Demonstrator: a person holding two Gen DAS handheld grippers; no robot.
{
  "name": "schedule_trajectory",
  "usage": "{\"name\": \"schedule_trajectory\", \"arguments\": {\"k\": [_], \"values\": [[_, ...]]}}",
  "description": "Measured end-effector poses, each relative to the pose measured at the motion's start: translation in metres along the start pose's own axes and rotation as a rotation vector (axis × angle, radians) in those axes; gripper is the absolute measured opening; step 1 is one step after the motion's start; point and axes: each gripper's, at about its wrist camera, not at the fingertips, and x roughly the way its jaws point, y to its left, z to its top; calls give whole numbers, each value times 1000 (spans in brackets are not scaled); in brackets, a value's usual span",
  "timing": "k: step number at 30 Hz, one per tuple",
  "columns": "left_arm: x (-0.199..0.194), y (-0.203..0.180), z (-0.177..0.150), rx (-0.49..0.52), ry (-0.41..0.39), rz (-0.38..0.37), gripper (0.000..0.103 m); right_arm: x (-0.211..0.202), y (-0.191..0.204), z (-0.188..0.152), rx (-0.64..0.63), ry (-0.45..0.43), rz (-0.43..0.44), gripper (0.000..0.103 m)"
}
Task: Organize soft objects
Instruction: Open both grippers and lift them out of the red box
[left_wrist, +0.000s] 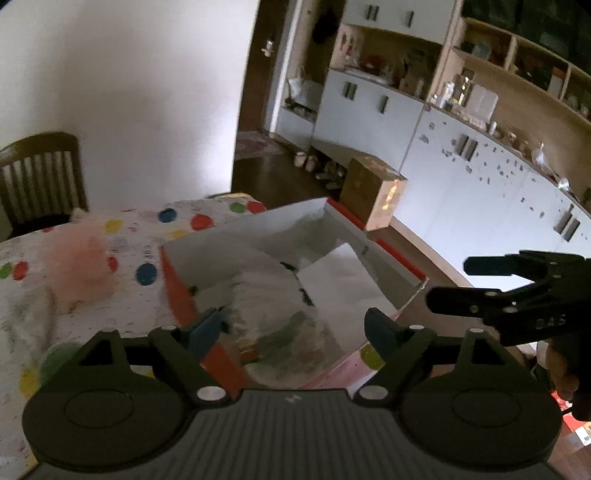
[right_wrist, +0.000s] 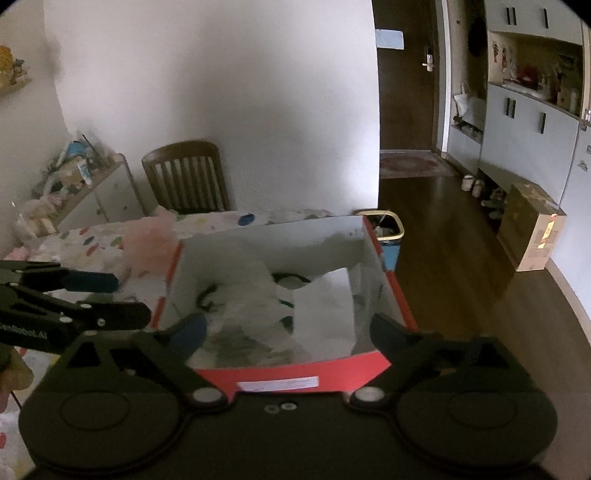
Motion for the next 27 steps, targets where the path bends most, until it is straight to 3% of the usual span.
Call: {"name": "schedule_trajectory", "arguments": {"k": [11,14,19,27], "values": [[-48,47,-37,-48,-14,14,94,-13,60,-22,-49,12,65,103],[-60,63,-48,-61,-25,8,103,-8,79,-31,-69,33,76,103],[-73,79,-71,-25,-50,45,103,8,107,-46,-67,81,80,102],[-74,104,-115,-22,16,38,103,33,136,-69,12,158,79,102]]}}
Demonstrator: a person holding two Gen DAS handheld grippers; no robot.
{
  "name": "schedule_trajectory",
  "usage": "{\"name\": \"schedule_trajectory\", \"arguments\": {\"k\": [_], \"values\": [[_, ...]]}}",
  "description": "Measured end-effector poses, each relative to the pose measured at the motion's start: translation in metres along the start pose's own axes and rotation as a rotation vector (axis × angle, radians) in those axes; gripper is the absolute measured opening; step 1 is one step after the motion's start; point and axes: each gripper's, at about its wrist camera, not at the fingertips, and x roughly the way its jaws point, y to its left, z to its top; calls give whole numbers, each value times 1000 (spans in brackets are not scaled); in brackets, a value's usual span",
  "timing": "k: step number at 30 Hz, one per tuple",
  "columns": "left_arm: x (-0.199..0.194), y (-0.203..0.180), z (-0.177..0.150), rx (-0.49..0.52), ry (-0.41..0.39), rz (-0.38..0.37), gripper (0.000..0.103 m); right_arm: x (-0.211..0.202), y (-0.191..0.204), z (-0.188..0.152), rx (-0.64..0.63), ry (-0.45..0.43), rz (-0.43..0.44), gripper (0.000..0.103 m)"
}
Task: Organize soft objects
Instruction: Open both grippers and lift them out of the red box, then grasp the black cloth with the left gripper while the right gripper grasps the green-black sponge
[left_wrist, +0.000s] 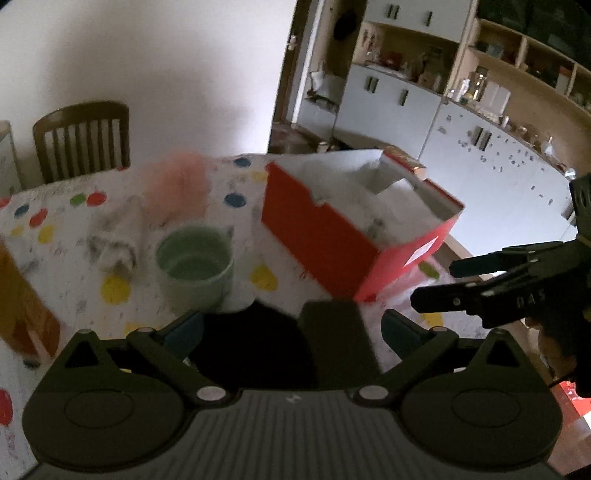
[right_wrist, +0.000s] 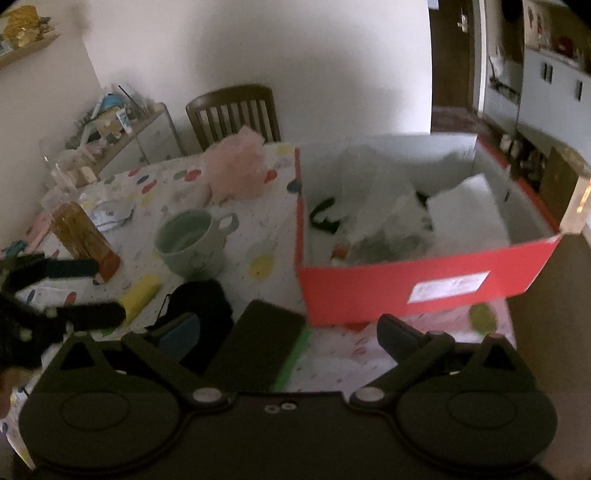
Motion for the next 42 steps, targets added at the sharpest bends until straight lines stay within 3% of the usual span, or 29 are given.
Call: {"name": "schedule_trajectory", "arguments": {"k": [12,29,38,42], "values": [[29,17,-51,48,21,32,103,51,27,-18,40,111,-101,99],[83,4,-50,209,54,30,103,107,37,-13,46,215,-175,93],[101,16,-42,120,80,-38,102,113,33,-10,64,223,-139,85],[102,17,-43,94,81,-83,88,110,28,-12,83,211,-88,75]]}}
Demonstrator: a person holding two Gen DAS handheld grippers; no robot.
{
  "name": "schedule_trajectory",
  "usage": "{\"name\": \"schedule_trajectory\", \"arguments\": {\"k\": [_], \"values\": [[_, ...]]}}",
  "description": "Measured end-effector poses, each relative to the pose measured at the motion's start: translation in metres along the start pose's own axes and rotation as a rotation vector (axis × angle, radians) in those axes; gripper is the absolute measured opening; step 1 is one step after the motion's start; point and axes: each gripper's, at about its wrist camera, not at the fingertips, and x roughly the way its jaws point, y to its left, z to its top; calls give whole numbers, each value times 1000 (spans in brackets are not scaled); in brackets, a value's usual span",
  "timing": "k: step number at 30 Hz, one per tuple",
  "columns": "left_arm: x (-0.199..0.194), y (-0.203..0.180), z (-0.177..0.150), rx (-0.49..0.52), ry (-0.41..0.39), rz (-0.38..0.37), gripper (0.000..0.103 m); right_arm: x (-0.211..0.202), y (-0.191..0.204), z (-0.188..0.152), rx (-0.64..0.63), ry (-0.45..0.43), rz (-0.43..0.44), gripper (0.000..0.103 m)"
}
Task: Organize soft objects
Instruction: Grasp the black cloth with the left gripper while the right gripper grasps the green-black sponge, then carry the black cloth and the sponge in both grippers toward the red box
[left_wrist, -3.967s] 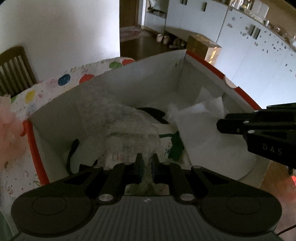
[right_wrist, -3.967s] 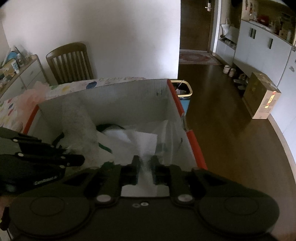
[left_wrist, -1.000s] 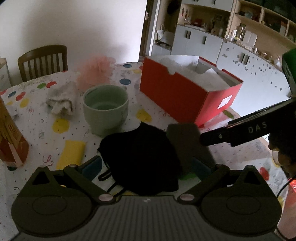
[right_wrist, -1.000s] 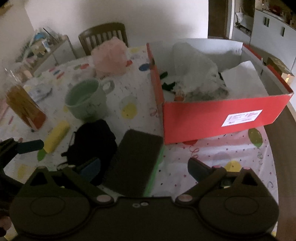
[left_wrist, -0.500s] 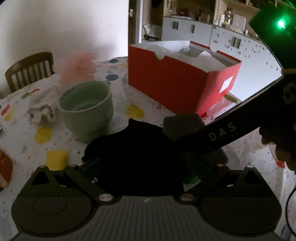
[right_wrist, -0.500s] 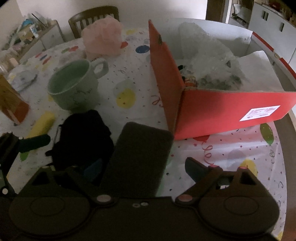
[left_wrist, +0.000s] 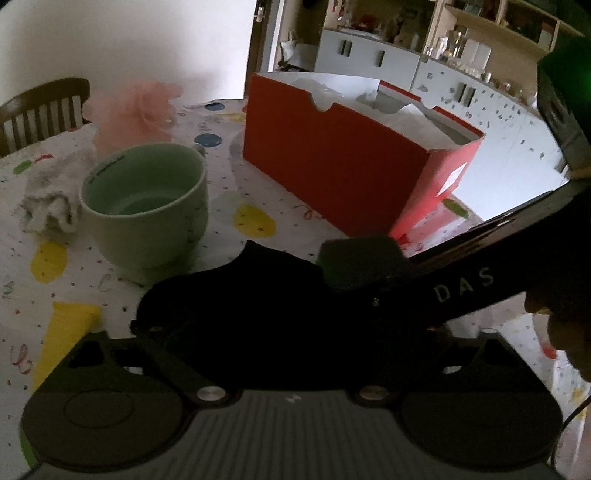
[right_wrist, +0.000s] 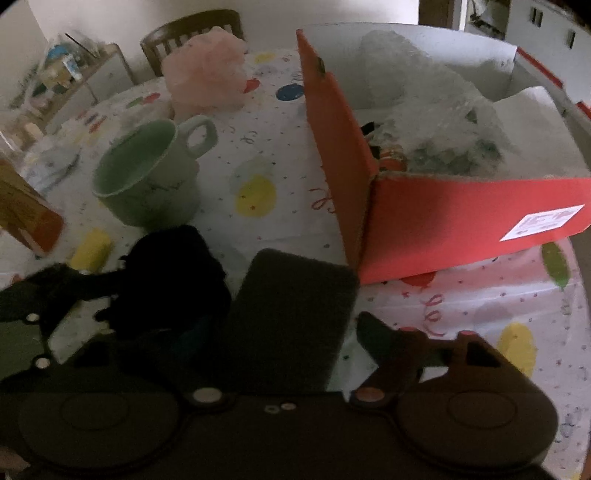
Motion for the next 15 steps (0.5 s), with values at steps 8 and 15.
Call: {"name": "schedule_trajectory", "arguments": {"k": [8,15], "values": [[-11,-5,-1,-81,9,-71,28,-3,-5,1,31,-18,10,65],[-21,4,-8,-157,14,-16,10,-5,-9,2,55,-15,21,60]]}}
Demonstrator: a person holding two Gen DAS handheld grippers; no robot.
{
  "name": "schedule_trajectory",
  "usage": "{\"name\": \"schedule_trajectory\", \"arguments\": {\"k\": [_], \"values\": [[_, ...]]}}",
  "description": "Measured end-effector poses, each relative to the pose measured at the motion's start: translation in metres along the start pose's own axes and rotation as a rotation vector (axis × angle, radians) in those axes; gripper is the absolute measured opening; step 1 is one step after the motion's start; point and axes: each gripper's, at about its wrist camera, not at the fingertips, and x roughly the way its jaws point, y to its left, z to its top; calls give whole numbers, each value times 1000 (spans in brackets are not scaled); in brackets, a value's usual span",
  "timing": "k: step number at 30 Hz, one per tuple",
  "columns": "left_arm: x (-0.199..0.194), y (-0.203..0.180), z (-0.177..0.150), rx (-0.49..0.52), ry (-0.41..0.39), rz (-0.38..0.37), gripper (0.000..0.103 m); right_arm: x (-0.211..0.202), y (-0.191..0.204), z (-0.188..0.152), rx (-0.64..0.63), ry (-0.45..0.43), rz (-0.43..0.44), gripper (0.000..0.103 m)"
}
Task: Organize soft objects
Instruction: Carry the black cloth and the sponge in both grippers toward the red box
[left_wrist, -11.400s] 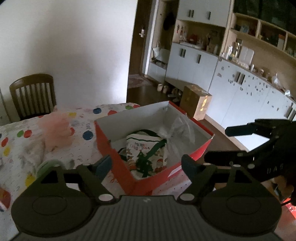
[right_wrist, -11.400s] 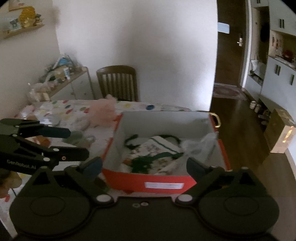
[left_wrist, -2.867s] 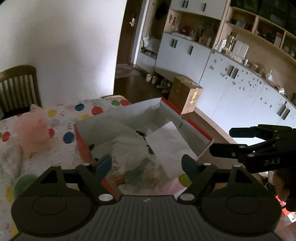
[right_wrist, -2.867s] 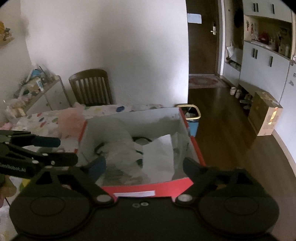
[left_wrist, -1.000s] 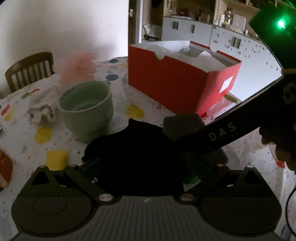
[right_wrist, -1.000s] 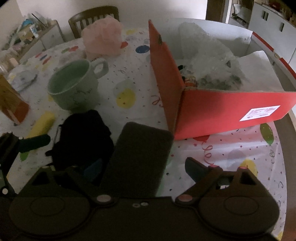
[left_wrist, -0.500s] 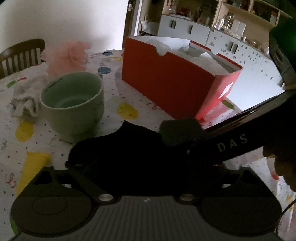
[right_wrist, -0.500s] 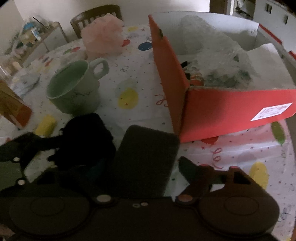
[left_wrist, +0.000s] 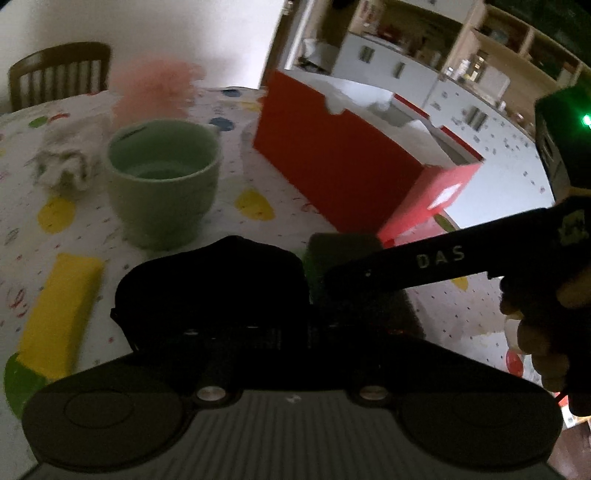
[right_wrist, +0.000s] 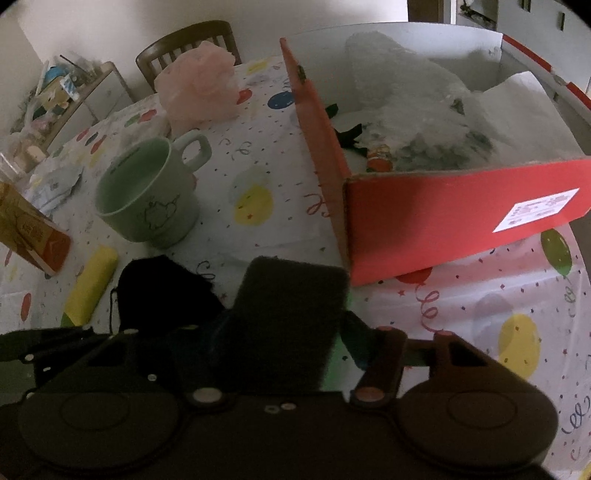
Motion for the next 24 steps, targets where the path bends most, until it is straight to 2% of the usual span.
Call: {"name": "schedule_trajectory", "arguments": {"k": [3,5,6,17,24], "values": [[-8,8,-3,-47,-4,19,10,-1,6,0,-23,4,-17,63],[-13,12,-5,-74,-7,21,10,0,10,0,-33,13,-27,77],[-15,14,-7,-82,-7,21,10,2,13,-1,-40,19,-35,78],[-28,11,-9,-92,-16,19,10,8,35,-8,-143,26,-124,76],[-43,6,-6,-107,-31,15,10,-24,42,-16,-205,-12,-72,75]]}}
